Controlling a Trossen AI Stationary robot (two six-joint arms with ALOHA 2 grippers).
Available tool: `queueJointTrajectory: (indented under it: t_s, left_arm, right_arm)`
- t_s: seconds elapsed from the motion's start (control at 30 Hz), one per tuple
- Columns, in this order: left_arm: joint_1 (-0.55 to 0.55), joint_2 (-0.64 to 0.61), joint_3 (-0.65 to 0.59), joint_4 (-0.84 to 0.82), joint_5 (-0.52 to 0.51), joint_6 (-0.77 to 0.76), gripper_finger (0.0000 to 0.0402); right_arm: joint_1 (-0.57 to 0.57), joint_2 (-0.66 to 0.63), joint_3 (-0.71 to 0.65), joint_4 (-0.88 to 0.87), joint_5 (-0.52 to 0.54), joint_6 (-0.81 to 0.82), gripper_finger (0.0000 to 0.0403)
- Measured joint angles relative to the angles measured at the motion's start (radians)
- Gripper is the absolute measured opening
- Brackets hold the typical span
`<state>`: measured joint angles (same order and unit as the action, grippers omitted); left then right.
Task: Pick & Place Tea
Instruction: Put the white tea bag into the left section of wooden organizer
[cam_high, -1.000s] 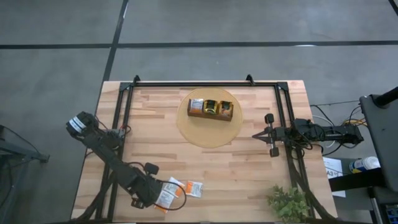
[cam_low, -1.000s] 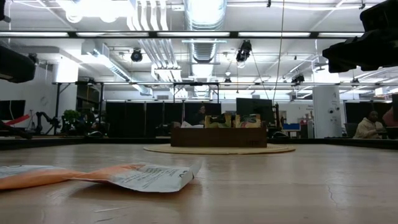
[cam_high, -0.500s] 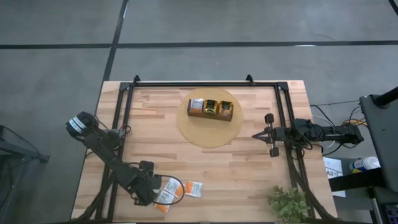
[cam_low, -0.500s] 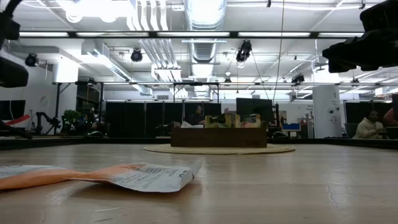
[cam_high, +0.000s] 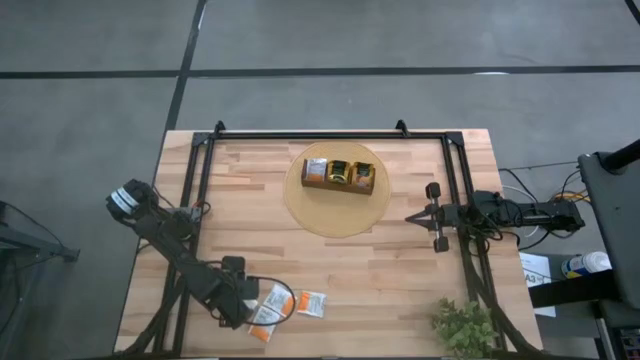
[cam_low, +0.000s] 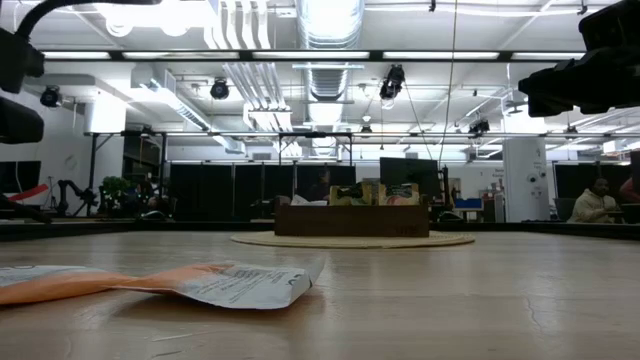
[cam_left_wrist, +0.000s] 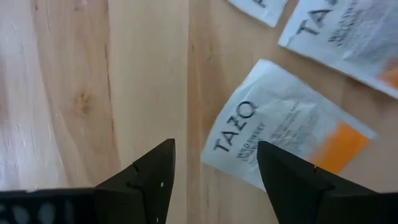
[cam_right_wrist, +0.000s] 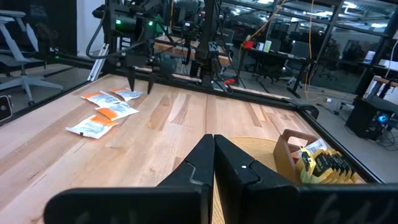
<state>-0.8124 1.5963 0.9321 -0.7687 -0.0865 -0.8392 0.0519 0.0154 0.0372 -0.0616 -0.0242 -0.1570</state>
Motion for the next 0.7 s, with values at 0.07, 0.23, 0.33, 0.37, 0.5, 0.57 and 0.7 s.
queueJointTrajectory:
  t_s: [0.07,0.23,0.33,0.37,0.5,0.57,0.7]
  left_arm:
    - [0.001,0.0,-0.014,0.005,-0.003,-0.001,0.022]
    - [0.004,0.0,-0.061,0.074,-0.003,-0.017,0.022]
    - [0.008,-0.002,-0.076,0.096,-0.003,-0.024,0.022]
    - [0.008,-0.002,-0.08,0.099,-0.003,-0.024,0.022]
    - [0.008,-0.003,-0.084,0.103,-0.003,-0.022,0.022]
    - [0.008,-0.003,-0.084,0.104,-0.003,-0.019,0.022]
    - [0.011,-0.003,-0.086,0.103,0.003,-0.007,0.0188]
  right_arm:
    - [0.0,0.0,0.0,0.0,0.0,0.0,0.0009]
    - [0.0,0.0,0.0,0.0,0.0,0.0,0.0009]
    - [0.0,0.0,0.0,0.0,0.0,0.0,0.0009]
    - [0.0,0.0,0.0,0.0,0.0,0.0,0.0009]
    - [0.0,0.0,0.0,0.0,0.0,0.0,0.0009]
    - [0.0,0.0,0.0,0.0,0.0,0.0,0.0009]
    - [0.0,0.0,0.0,0.0,0.0,0.0,0.0009]
